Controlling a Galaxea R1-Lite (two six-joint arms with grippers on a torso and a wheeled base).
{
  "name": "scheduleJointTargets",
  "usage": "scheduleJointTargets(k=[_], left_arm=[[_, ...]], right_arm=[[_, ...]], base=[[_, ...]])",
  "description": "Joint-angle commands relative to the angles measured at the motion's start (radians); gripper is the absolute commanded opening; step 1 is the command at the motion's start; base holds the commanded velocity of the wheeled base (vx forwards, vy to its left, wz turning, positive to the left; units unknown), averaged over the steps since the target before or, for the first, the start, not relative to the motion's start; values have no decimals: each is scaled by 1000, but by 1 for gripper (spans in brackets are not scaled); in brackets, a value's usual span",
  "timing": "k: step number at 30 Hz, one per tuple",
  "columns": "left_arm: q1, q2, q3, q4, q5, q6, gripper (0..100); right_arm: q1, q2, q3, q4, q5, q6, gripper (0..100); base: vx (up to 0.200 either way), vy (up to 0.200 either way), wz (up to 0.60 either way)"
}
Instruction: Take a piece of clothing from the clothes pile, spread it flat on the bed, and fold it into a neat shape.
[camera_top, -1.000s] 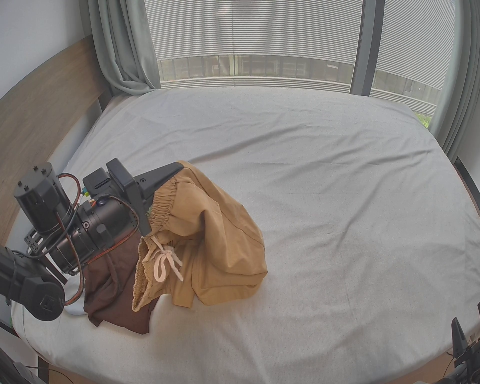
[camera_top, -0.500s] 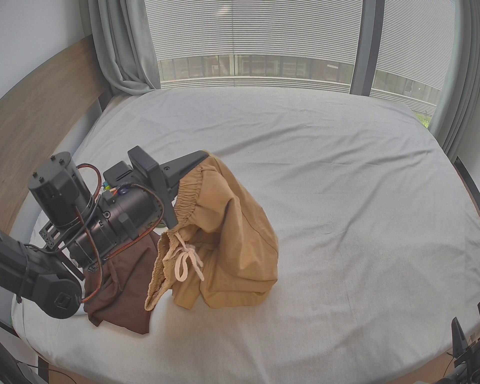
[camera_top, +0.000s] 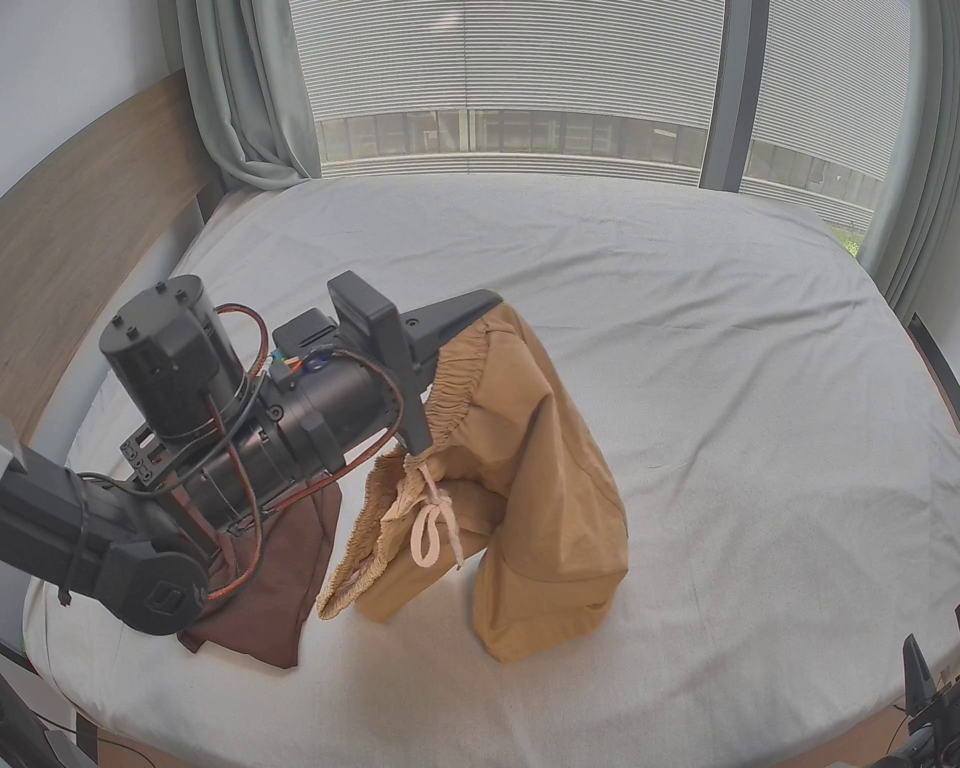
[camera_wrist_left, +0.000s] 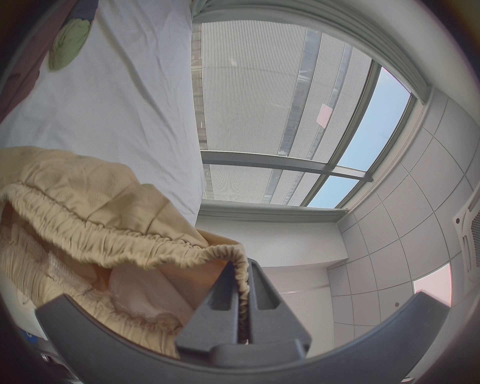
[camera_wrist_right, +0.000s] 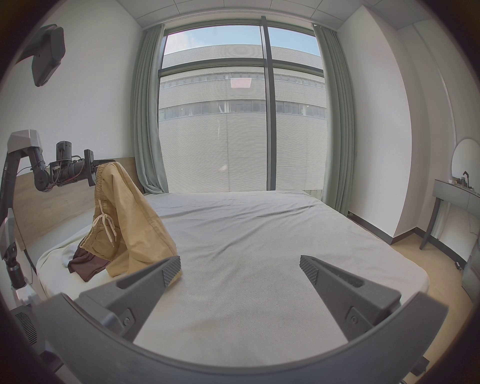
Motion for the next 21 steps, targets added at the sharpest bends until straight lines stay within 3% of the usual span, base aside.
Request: scheduleJointTargets(k=[1,12,21], left_arm=[[-52,40,-58,23,2,-1,0],[-147,143,-173,38,31,-1,0],[-187,194,-327,150,27,-4,0]], right_arm=[[0,-12,18,0,0,0,100],[0,-12,18,0,1,0,100],[0,-12,18,0,1,0,100]], base=[[0,0,0],[0,0,0],[0,0,0]])
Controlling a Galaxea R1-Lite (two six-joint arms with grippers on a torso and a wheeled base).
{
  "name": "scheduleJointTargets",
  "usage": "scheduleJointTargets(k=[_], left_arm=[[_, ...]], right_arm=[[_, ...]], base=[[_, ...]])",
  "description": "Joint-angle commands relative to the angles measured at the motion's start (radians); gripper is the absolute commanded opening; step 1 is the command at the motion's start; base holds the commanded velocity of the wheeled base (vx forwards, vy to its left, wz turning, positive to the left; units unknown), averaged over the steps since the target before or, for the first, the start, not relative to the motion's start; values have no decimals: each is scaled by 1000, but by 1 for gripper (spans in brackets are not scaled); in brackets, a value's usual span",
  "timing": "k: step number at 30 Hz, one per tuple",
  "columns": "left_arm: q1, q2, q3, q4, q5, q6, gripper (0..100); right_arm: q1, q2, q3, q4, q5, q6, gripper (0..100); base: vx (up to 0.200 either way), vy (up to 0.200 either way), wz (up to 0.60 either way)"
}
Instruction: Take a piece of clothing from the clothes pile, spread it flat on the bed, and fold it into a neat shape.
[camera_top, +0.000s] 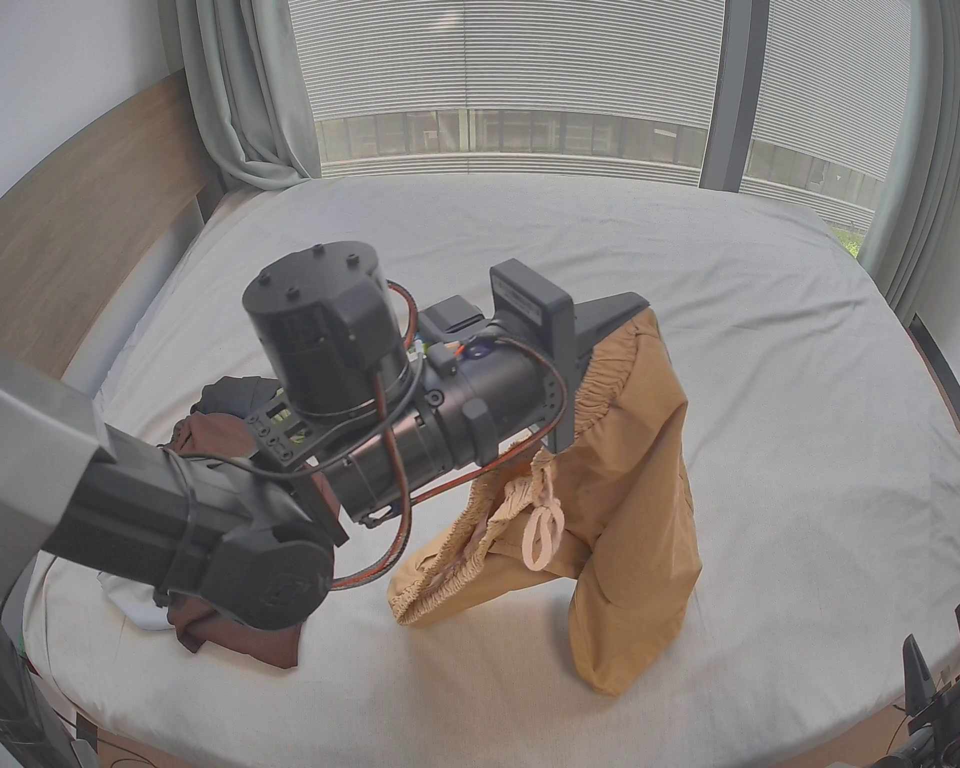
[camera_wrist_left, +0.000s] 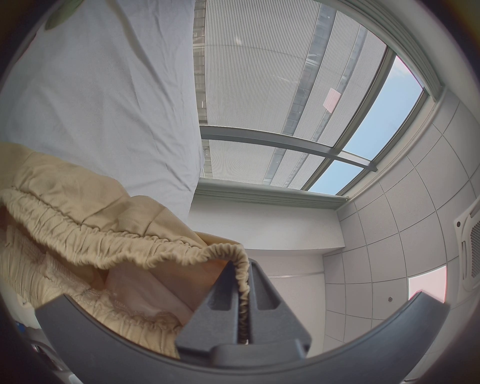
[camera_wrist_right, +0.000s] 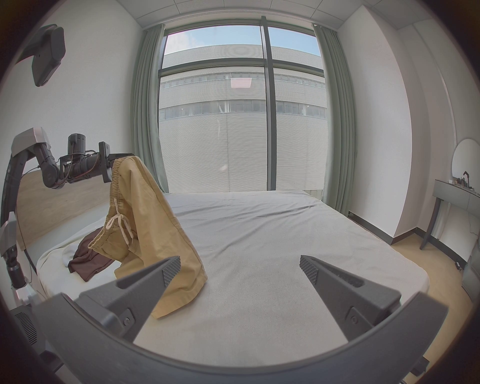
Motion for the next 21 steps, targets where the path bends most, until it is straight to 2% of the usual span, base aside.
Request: scheduleJointTargets(k=[1,6,21], left_arm=[[-21,40,-58,20,-2,-3,0],[-50,81,-134,21,-2,-73,0],[-110,160,-297,46,-11,-182,0]], right_arm=[[0,-12,18,0,0,0,100],[0,-12,18,0,0,0,100],[0,-12,18,0,-1,-1,100]], base=[[0,0,0],[0,0,0],[0,0,0]])
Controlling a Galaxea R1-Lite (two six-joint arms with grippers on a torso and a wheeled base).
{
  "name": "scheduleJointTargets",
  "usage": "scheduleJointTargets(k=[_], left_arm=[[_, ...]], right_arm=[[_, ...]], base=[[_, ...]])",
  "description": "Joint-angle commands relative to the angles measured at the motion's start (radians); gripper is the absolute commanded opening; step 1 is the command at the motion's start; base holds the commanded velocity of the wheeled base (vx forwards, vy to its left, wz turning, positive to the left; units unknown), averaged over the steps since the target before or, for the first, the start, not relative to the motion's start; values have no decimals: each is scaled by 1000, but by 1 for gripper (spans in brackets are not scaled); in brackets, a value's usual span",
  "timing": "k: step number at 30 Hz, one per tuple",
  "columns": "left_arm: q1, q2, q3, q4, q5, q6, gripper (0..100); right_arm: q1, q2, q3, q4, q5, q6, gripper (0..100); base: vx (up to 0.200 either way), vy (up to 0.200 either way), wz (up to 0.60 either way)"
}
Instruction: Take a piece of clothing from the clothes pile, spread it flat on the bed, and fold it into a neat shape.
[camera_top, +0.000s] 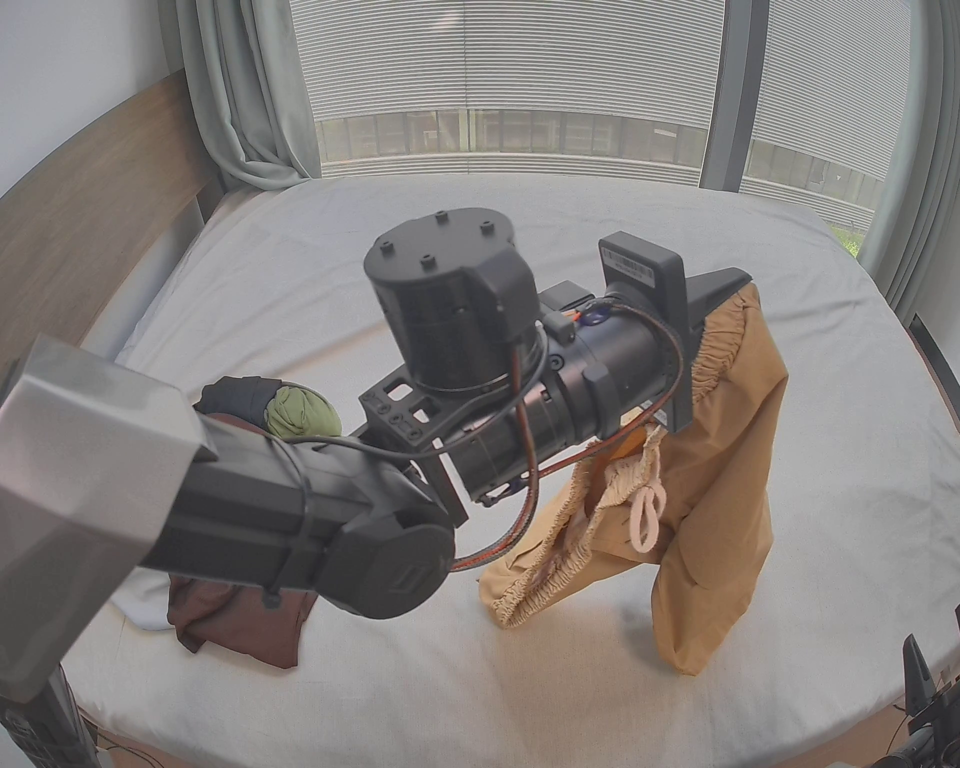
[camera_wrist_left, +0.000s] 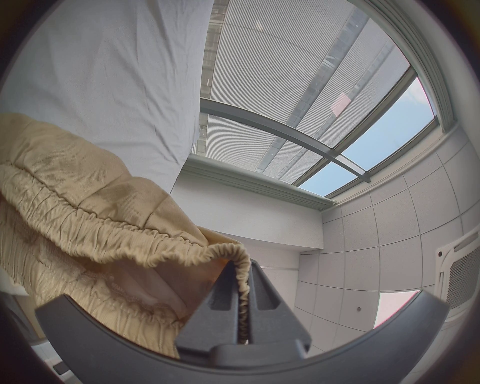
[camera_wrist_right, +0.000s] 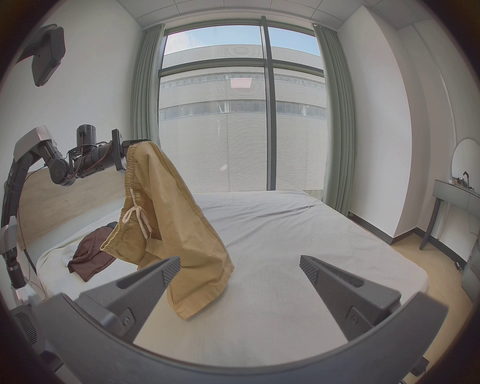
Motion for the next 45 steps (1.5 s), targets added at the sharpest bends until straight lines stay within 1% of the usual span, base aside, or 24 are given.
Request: scheduleJointTargets(k=[1,3,6,10,12,13,14,17,20,21,26,27,29,30,31,32,33,36,38,39,40,42,43,45], left_arm=[[-16,24,-29,-7,7,-18,0],[-5,58,-28,-18,16,-11,0],[50,69,-8,-36,45,-4,0],[99,52,55,-62,84,14,0],[124,23,112,-84,101,69,0],[125,21,115,-85,102,74,0],[144,4,170,-110,111,129,0],[172,-16,271,-192,131,192,0],[199,-36,351,-254,134,215,0],[224,-55,394,-280,133,227,0],[299,-100,500,-317,127,253,0],[299,-100,500,-317,127,253,0],[343,-109,563,-352,121,295,0],[343,-109,563,-352,121,295,0],[371,-109,597,-372,102,327,0],[379,-109,606,-377,95,336,0],[408,-109,650,-404,58,371,0],[443,-108,728,-464,-2,425,0],[455,-106,775,-507,-19,457,0],[455,-106,775,-507,-19,457,0],[469,-105,824,-525,-27,493,0],[477,-105,850,-525,-34,525,0],[500,-101,893,-527,-59,597,0],[532,-100,942,-527,-111,684,0]], right_arm=[[0,-12,18,0,0,1,100],[0,-12,18,0,0,3,100],[0,-12,18,0,0,3,100],[0,-12,18,0,0,3,100],[0,-12,18,0,0,3,100],[0,-12,18,0,0,3,100],[0,-12,18,0,0,3,100],[0,-12,18,0,0,3,100],[0,-12,18,0,0,3,100],[-1,-12,18,0,0,3,100],[-1,-12,18,0,0,1,100],[-1,-12,18,0,0,1,100],[-1,-12,18,0,0,1,100],[-1,-12,18,0,0,1,100],[-1,-12,18,0,0,1,100],[-1,-12,18,0,0,1,100],[-1,-12,18,0,1,1,100],[-1,-12,18,0,1,0,100],[-1,-12,18,0,1,0,100],[-1,-12,18,0,1,0,100],[-1,-12,18,1,1,-2,100],[-1,-12,18,0,1,-2,100],[-1,-12,18,1,1,-4,100],[-1,-12,18,0,3,-4,100]], base=[[0,0,0],[0,0,0],[0,0,0],[0,0,0],[0,0,0],[0,0,0],[0,0,0],[0,0,0],[0,0,0],[0,0,0],[0,0,0],[0,0,0],[0,0,0],[0,0,0],[0,0,0],[0,0,0],[0,0,0],[0,0,0],[0,0,0],[0,0,0],[0,0,0],[0,0,0],[0,0,0],[0,0,0]])
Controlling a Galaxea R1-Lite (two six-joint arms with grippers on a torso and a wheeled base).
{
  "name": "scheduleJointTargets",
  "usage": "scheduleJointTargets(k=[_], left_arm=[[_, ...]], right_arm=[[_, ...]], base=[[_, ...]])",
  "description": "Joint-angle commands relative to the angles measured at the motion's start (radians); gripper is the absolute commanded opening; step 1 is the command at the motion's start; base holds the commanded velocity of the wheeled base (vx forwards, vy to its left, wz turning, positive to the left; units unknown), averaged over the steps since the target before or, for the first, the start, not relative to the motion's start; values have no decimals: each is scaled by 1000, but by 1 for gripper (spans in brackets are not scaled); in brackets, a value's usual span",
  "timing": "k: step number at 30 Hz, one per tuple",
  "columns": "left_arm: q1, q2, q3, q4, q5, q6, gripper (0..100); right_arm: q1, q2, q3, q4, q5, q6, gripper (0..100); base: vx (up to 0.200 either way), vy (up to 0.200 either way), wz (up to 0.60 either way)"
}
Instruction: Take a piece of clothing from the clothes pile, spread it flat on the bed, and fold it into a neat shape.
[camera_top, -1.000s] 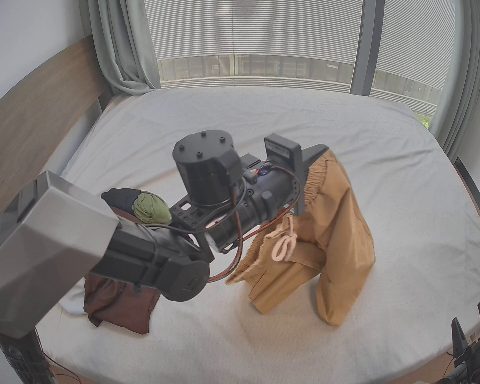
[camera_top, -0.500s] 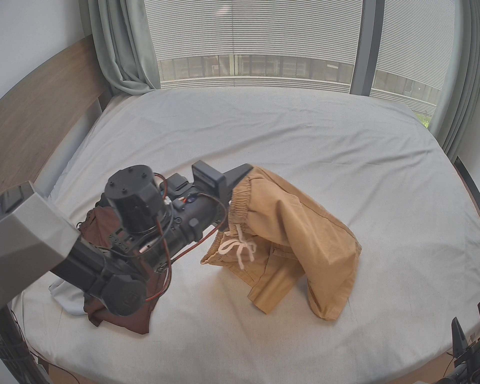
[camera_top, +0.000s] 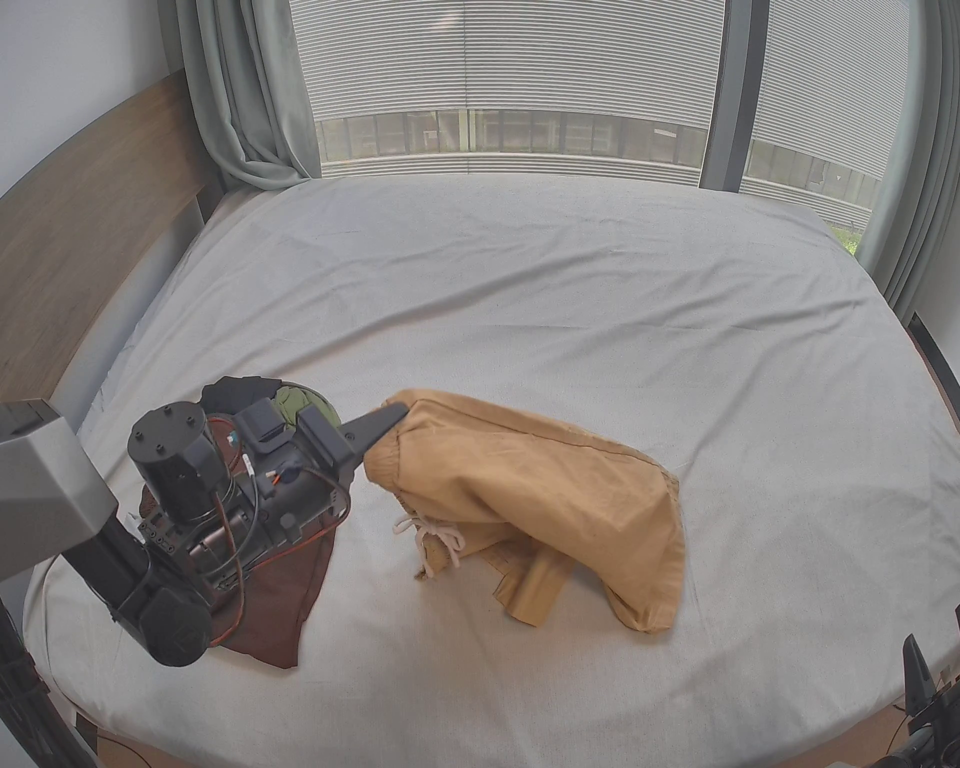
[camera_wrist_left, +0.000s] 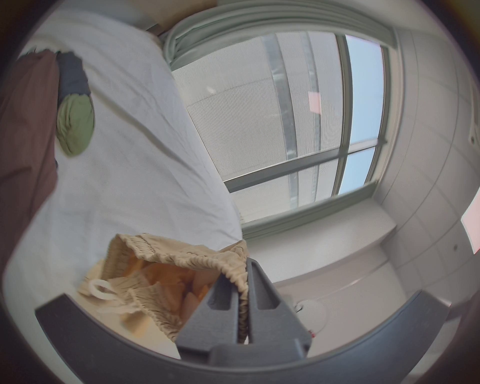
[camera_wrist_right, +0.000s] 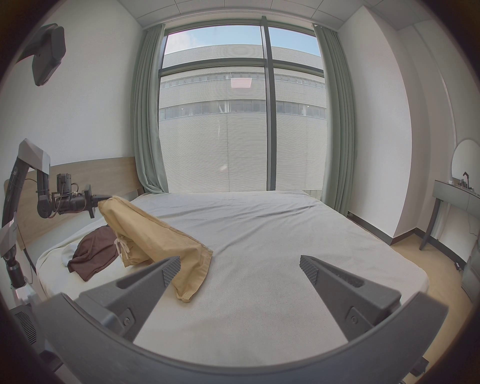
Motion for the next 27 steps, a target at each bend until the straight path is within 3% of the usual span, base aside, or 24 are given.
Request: scheduleJointTargets(k=[1,2,6,16,23,27], left_arm=[[72,5,122,-13,-74,122,0],[104,9,156,-13,-132,199,0],[158,26,199,-14,-217,357,0],[193,130,205,-14,-233,651,0],[225,190,202,-16,-229,766,0],[227,187,216,-16,-224,780,0]], right_arm=[[0,-12,18,-1,1,-2,100],[0,-12,18,-1,1,-3,100],[0,-12,18,-1,1,-3,100],[0,-12,18,-1,1,-3,100],[0,-12,18,-1,6,-5,100],[0,-12,18,-1,9,-5,100]], base=[[0,0,0],[0,0,0],[0,0,0],[0,0,0],[0,0,0],[0,0,0]])
